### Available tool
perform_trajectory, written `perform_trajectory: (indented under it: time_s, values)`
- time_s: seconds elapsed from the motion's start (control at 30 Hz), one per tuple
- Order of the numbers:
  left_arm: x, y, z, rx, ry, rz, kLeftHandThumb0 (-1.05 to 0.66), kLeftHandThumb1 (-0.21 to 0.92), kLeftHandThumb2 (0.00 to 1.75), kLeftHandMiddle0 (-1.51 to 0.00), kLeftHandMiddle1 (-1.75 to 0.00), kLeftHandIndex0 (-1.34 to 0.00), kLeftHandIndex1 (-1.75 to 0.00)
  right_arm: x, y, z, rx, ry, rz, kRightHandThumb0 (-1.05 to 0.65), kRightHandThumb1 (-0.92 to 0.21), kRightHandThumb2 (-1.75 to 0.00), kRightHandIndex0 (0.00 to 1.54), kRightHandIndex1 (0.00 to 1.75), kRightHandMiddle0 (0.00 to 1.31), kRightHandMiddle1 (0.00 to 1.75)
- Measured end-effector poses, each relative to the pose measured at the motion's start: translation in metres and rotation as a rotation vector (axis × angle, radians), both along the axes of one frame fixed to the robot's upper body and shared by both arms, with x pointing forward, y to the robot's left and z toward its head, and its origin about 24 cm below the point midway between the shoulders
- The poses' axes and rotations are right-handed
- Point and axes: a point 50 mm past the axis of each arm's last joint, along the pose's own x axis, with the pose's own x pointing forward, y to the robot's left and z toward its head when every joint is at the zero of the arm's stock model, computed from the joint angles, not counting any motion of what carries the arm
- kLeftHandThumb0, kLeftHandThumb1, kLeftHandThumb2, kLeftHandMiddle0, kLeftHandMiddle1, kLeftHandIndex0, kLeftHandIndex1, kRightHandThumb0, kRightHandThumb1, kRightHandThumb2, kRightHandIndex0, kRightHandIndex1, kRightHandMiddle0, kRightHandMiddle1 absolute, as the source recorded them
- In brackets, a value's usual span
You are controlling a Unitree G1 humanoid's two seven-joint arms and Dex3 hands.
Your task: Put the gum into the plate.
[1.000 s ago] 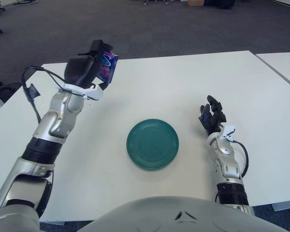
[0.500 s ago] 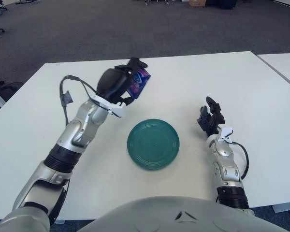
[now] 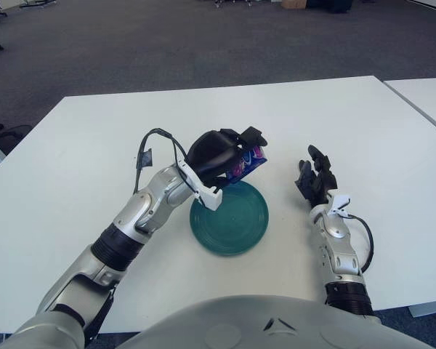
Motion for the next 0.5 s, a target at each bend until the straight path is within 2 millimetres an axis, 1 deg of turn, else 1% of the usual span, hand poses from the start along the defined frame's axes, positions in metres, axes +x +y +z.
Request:
perform_trajectory:
  time_s: [0.07,0.17,0.3,0.5]
  values:
    - [-0.004,0.000,0.001,0.016,0.000,-0.010,0.00,0.06,1.57,-0.71,-1.63,-0.72,-1.75,0.000,0.000,0.000,-0.020,-0.006,0.005,-0.63,-0.92,-0.89,0.24,0.00,0.00,0.32]
    - [-0.008,0.001,0.001,0.045,0.005,-0.023,0.00,0.09,1.55,-0.65,-1.71,-0.71,-1.70,0.000,0.000,0.000,-0.032,-0.010,0.008,-0.63,-0.92,-0.88,0.22,0.00,0.00,0.31]
    - [-0.013,0.000,0.001,0.087,-0.017,-0.041,0.00,0.13,1.52,-0.62,-1.74,-0.66,-1.72,-0.001,0.000,-0.002,-0.036,-0.018,0.009,-0.63,-0.92,-0.88,0.20,0.00,0.00,0.29]
    - [-0.017,-0.001,-0.001,0.135,-0.017,-0.073,0.00,0.17,1.48,-0.60,-1.74,-0.62,-1.71,0.000,0.000,-0.004,-0.031,-0.029,0.011,-0.65,-0.92,-0.86,0.19,0.00,0.00,0.26]
